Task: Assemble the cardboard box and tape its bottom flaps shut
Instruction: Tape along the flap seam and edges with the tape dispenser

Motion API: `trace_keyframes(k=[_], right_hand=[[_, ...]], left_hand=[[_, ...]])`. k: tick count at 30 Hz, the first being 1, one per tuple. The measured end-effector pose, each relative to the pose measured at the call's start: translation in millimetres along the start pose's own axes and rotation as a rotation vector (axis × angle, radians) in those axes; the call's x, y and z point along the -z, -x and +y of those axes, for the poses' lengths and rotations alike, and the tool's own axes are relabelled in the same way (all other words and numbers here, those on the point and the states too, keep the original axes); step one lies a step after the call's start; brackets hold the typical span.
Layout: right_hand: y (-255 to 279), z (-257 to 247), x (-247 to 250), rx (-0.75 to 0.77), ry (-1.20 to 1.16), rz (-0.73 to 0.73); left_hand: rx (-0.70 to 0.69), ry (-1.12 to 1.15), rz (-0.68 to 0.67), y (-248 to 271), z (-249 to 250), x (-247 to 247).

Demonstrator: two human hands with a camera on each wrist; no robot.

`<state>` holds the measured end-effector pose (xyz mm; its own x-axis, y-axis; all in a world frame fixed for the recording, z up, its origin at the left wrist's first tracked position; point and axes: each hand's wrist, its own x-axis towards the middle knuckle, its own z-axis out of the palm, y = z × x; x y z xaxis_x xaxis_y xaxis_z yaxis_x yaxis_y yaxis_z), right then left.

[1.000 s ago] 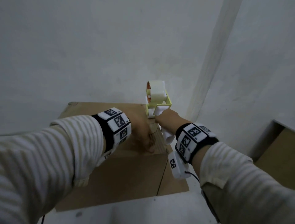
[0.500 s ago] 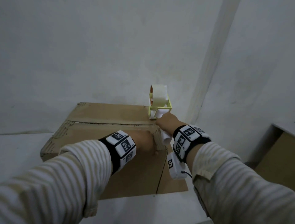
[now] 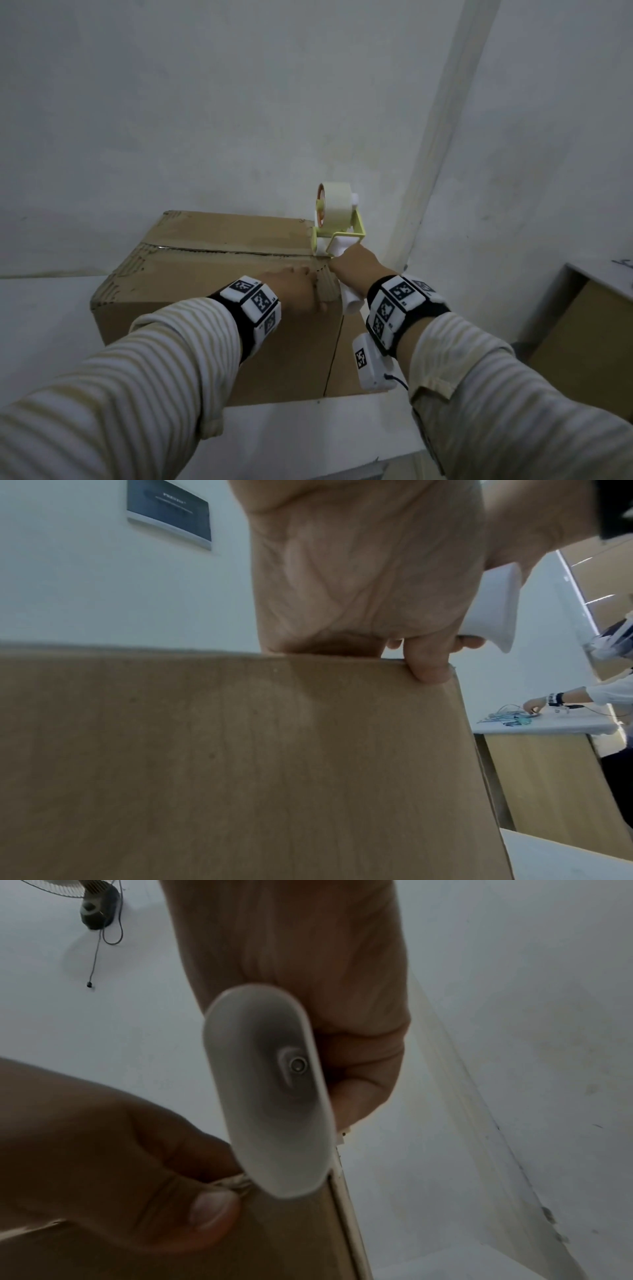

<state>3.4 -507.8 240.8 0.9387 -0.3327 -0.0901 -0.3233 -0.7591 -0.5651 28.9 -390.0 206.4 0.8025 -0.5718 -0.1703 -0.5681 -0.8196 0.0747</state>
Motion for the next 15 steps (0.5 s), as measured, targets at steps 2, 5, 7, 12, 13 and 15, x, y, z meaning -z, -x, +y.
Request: trace_keyframes(k=[2,5,7,12,13,15], right_hand=[[8,3,1,-0.006,-0.018,0.007],[23,6,2,-0.009,-0.035,0.002],[33,9,1,-0.018,-0.045,0.001],[62,18,0,-0.013,-0.015,0.018],[67,21,-1,-0.007,-0.007,0.014],[78,27,-2,0.005,-0.044,0.018]], left_hand=[[0.01,-0.001,0.035,1,-1,-5],[0.028,0.017,0.077,4,0,-9],[0.031,0.024,0.09,7,1,-10],[0.032,0.048,0.115,14,2,-12],[0.038,0.051,0.117,15,2,-12],[0.046,0.049,0.127,16,3,-13]])
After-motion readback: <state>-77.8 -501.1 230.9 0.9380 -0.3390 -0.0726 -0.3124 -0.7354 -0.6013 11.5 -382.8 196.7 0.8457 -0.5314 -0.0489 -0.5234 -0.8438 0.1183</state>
